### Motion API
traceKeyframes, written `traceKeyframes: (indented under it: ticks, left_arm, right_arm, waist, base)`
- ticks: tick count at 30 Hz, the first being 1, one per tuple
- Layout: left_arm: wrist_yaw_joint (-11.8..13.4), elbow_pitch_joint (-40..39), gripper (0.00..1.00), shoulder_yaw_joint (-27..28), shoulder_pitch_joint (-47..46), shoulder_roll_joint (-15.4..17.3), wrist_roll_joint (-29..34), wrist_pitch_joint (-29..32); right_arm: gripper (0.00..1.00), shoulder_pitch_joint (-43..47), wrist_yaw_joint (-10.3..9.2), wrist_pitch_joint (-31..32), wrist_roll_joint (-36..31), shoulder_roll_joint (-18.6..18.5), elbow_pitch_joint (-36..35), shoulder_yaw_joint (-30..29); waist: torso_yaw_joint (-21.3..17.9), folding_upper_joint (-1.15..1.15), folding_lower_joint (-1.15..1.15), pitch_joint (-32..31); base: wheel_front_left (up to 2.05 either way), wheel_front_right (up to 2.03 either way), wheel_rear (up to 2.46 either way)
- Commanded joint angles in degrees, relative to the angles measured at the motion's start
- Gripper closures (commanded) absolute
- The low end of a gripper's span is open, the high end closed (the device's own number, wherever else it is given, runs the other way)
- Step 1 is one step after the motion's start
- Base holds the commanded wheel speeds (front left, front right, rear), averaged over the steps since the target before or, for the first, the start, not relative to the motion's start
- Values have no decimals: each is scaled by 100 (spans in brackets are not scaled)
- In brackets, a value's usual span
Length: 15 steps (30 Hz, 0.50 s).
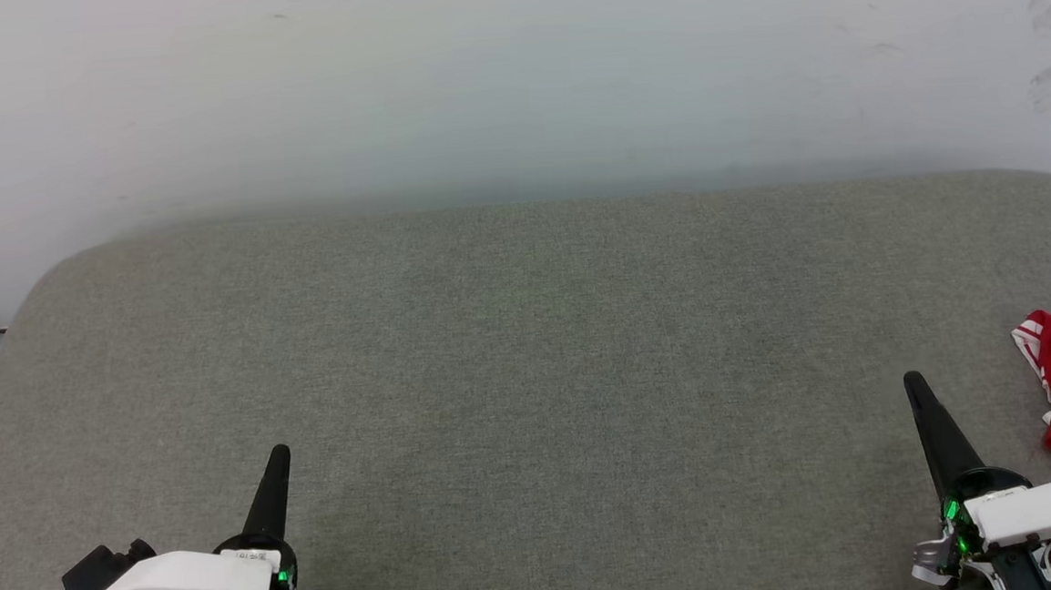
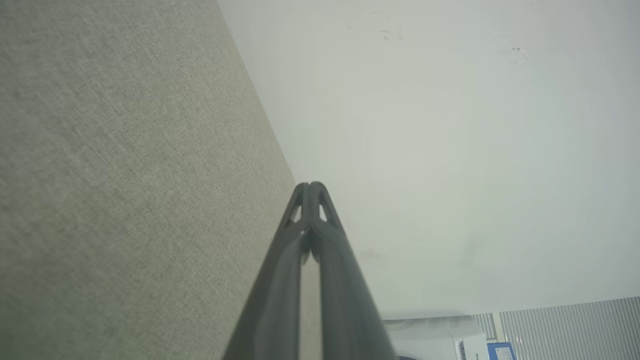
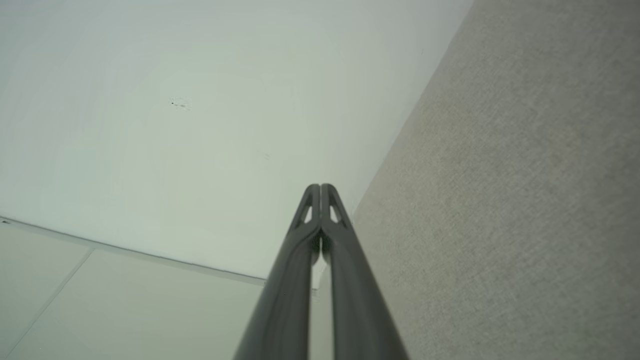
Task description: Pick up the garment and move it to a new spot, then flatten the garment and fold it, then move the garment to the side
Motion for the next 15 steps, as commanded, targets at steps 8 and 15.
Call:
traceKeyframes:
  ticks: [8,15]
  left_arm:
    - [-83,17,100,88,-192,-17,-446,135]
    - [-117,39,100,129,-252,-42,-743,216]
  right_arm:
    - [100,-232,-1,32,482,-25,142,-23]
    - [100,-301,-1,39,792,-19,249,-31]
  waist:
    - [-1,0,0,36]
    - [-1,0,0,65]
  base:
    - [0,0,0]
    - [0,0,0]
